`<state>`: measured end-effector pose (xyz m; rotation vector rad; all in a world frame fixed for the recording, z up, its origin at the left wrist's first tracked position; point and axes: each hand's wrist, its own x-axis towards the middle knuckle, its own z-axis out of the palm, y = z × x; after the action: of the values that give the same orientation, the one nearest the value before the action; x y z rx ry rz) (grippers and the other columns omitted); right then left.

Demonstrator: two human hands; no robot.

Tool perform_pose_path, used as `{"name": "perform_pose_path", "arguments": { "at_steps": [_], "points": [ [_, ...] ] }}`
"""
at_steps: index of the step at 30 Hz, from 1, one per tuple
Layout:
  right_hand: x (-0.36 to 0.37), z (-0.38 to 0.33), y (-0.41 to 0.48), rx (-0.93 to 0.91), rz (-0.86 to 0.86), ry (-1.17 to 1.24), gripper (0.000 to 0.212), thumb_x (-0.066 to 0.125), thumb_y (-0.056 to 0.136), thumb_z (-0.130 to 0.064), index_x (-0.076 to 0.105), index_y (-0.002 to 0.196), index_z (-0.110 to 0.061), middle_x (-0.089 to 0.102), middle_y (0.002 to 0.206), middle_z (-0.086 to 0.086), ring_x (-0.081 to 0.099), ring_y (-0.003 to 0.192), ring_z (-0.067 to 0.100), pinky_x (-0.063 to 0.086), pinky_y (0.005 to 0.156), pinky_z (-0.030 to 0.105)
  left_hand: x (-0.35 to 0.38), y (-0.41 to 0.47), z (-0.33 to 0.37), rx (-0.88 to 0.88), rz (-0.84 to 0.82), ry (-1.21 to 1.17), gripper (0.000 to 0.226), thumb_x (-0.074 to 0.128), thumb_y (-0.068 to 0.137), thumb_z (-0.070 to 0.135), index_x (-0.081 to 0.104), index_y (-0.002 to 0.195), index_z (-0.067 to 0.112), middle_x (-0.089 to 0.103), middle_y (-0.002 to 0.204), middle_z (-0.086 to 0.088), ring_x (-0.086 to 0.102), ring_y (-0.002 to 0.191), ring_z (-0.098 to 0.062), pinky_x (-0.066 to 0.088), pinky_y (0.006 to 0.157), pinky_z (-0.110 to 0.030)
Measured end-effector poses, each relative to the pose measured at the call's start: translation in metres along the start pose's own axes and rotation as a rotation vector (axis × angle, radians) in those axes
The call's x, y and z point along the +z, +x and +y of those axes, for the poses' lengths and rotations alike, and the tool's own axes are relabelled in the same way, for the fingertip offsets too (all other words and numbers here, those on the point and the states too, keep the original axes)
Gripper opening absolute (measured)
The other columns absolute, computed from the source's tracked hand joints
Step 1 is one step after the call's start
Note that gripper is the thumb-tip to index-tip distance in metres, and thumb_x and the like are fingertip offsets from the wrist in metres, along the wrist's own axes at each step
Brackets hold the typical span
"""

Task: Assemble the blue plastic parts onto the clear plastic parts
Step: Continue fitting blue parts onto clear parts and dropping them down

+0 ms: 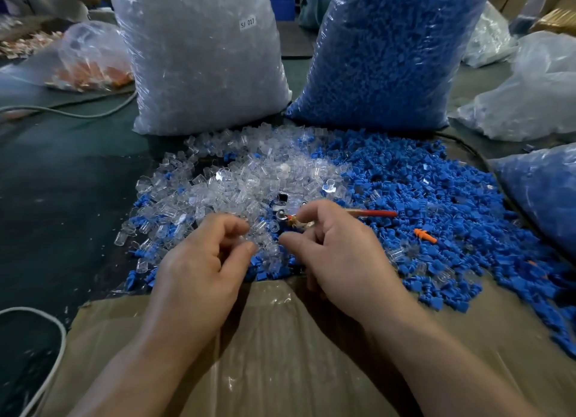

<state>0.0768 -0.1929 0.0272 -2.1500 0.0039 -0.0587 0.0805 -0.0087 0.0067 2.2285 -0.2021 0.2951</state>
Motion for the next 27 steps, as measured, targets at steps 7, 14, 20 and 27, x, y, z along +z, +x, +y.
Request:
{"name": "perform_pose_path", "arguments": {
  "at_steps": [7,14,20,27],
  "points": [
    [-0.011,-0.006,-0.009,0.163,-0.088,0.580,0.006,0.067,0.092,-0.021,0.070,0.089,-0.017,0.058,0.057,0.007,0.054,0.045,0.017,0.045,0.042,0.025,0.004,-0.005,0.000,-0.037,0.064,-0.257,0.017,0.069,0.089,0.038,0.070,0.102,0.049,0.071,0.091,0.019,0.067,0.081,-0.001,0.054,0.068,-0.031],
    [-0.011,-0.009,-0.019,0.134,-0.160,0.682,0.015,0.059,0.095,-0.007,0.068,0.099,-0.019,0.068,0.065,0.015,0.067,0.056,0.026,0.056,0.051,0.033,0.007,-0.005,0.007,-0.165,-0.027,-0.543,0.029,0.068,0.093,0.014,0.074,0.093,0.042,0.077,0.083,0.004,0.075,0.071,-0.012,0.055,0.056,-0.017],
    [-0.011,-0.009,-0.020,0.061,-0.124,0.608,0.009,0.068,0.089,-0.016,0.070,0.088,-0.025,0.071,0.072,0.011,0.072,0.064,0.028,0.058,0.052,0.037,0.004,-0.004,0.014,-0.177,-0.039,-0.466,0.017,0.071,0.089,0.023,0.070,0.087,0.039,0.075,0.079,0.006,0.073,0.073,-0.008,0.058,0.059,-0.021],
    [-0.009,-0.010,-0.020,0.015,-0.091,0.631,0.014,0.065,0.090,-0.002,0.066,0.086,-0.016,0.069,0.068,0.008,0.070,0.061,0.027,0.058,0.055,0.035,0.001,-0.008,0.028,-0.226,-0.123,-0.649,0.010,0.076,0.073,0.032,0.073,0.081,0.029,0.075,0.074,-0.006,0.075,0.071,-0.019,0.060,0.058,-0.026]
  ]
}}
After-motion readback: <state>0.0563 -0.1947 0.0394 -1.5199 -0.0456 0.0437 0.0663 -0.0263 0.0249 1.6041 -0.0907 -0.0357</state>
